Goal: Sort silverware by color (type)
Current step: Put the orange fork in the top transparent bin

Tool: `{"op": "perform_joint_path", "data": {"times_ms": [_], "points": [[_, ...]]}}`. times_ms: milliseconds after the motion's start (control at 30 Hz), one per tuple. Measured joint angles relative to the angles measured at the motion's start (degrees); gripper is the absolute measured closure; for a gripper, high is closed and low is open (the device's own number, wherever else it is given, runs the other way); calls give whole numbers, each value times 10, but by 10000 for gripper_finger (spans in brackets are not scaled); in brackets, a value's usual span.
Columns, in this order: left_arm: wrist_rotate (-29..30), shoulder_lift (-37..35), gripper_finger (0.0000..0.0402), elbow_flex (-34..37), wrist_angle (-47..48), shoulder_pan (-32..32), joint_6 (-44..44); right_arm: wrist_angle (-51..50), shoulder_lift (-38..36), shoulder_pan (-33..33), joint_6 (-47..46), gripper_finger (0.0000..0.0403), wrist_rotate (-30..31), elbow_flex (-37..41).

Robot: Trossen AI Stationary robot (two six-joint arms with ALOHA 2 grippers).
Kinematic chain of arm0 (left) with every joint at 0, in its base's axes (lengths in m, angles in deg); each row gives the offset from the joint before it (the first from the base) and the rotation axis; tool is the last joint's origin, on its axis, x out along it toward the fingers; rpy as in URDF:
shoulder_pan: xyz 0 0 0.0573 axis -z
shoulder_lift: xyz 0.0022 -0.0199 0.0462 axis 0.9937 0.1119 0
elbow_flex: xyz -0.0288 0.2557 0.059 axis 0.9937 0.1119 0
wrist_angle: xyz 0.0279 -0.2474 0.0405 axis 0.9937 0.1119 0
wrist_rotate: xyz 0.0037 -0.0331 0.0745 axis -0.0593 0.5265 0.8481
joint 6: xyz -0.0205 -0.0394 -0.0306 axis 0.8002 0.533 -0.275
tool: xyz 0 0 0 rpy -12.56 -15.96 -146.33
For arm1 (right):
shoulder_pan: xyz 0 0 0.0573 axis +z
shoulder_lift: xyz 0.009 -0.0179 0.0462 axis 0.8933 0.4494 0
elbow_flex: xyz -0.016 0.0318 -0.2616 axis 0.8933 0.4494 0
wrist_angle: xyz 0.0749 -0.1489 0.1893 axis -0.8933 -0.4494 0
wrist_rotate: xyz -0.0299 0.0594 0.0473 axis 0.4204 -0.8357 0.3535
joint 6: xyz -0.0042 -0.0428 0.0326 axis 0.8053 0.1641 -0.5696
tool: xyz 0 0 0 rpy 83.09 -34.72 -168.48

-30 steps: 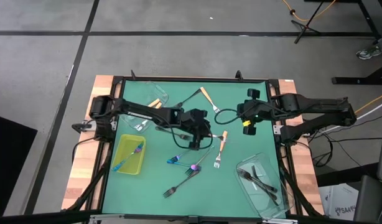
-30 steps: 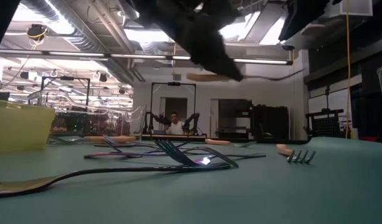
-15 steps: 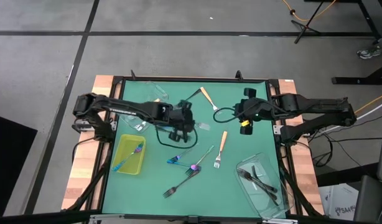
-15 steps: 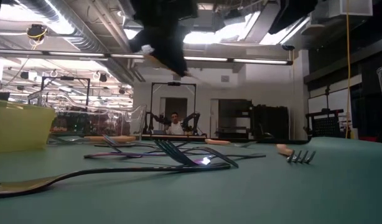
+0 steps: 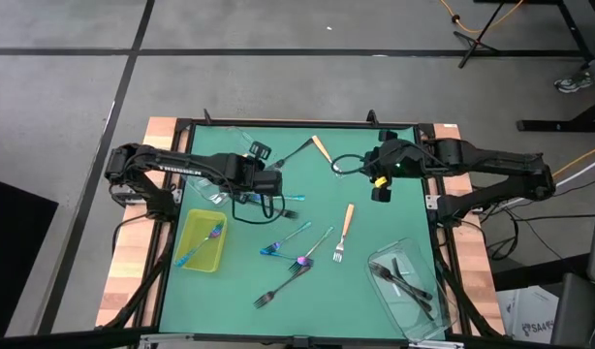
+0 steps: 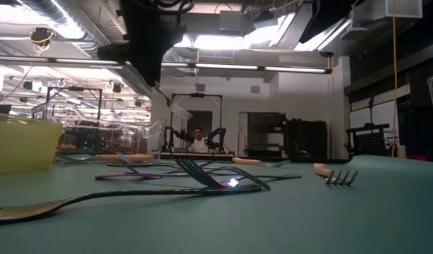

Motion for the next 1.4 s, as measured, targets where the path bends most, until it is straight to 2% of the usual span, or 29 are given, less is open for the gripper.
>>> {"op": "perform_joint_path", "data": {"times_ms": [500, 833, 933, 1167, 1400], "points": [[56, -3, 353, 0, 131, 0, 38, 33, 10, -8, 3, 278, -39, 0], [62, -2, 353, 0, 237, 0, 131, 43, 53, -8, 28, 278, -39, 0], [57, -2, 353, 0, 235, 0, 133, 43, 68, -8, 41, 278, -39, 0], [6, -2, 353, 0, 236, -3, 73, 43, 81, -8, 50, 278, -39, 0], [-16, -2, 353, 0, 235, -36, 60, 43, 81, -8, 50, 278, -39, 0]]}}
